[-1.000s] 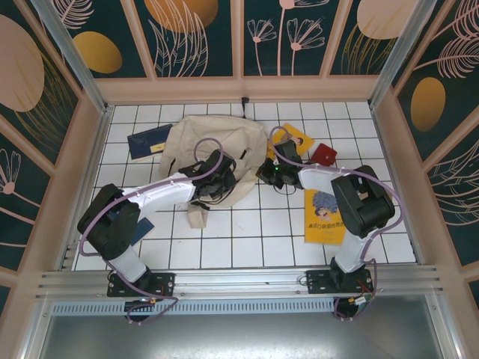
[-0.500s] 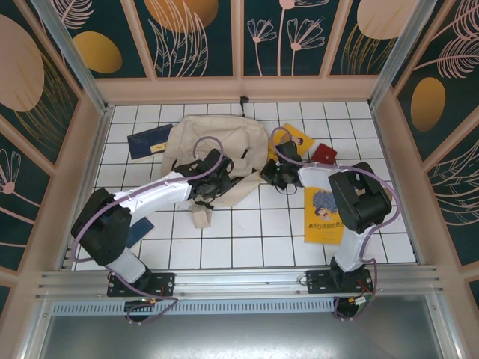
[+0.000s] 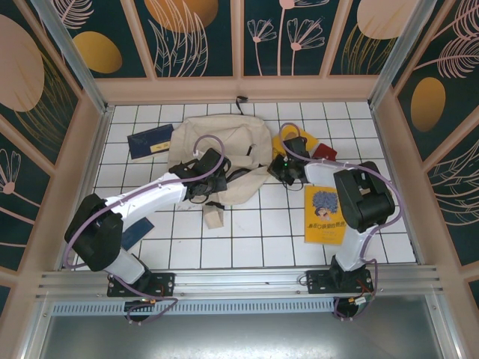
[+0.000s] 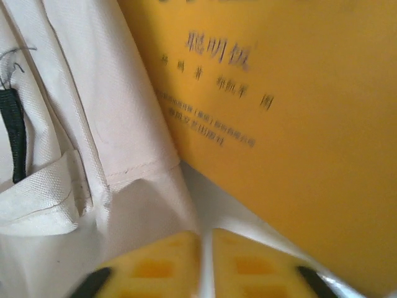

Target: Pack the student bag

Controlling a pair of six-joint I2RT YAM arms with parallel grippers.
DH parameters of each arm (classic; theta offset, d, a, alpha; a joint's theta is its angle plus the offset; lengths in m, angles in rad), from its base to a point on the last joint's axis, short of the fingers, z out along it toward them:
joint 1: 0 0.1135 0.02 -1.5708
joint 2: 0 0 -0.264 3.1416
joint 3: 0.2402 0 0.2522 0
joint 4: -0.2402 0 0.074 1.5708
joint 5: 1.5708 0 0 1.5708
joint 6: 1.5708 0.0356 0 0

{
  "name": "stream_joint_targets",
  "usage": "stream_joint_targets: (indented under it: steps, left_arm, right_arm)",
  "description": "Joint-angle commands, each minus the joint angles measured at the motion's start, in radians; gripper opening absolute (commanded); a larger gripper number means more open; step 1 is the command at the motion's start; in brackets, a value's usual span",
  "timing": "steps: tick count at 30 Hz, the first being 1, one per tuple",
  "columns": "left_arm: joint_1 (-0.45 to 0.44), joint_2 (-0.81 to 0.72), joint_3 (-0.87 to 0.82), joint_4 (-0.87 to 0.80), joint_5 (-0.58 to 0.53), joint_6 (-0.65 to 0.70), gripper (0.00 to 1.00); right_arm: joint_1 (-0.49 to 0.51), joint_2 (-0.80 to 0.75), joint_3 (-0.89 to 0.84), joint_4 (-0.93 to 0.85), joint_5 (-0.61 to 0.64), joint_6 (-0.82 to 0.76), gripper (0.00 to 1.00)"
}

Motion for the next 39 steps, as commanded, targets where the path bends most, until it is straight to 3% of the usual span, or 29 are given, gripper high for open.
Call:
stream_joint_targets:
  steps: [1,2,4,12,18,33,39]
  left_arm:
    - [0.006,-0.021,0.008,0.059,0.032,0.098,0.00]
    - [0.007,-0.018,0.006,0.094,0.057,0.113,0.00]
    - [0.007,-0.011,-0.001,0.163,0.106,0.136,0.00]
    - [0.007,0.061,0.035,0.254,0.218,0.167,0.00]
    - [0.006,0.071,0.038,0.258,0.239,0.166,0.00]
    - [0.006,0.060,0.015,0.266,0.235,0.149,0.00]
    - [0.007,0.058,0.026,0.247,0.210,0.155,0.00]
  right_arm:
    - [-0.010,-0.127,0.016,-0.063,-0.013,-0.089,0.38]
    - [-0.004,-0.169,0.001,-0.081,-0.014,-0.089,0.47]
    - [0.001,-0.245,-0.043,-0.100,-0.021,-0.068,0.53]
    - [0.043,-0.380,-0.254,0.067,-0.213,0.163,0.53]
    - [0.098,-0.316,-0.221,0.121,-0.246,0.236,0.53]
    - [0.159,-0.179,-0.149,0.062,-0.181,0.280,0.36]
    - [0.161,-0.130,-0.125,0.030,-0.128,0.280,0.23]
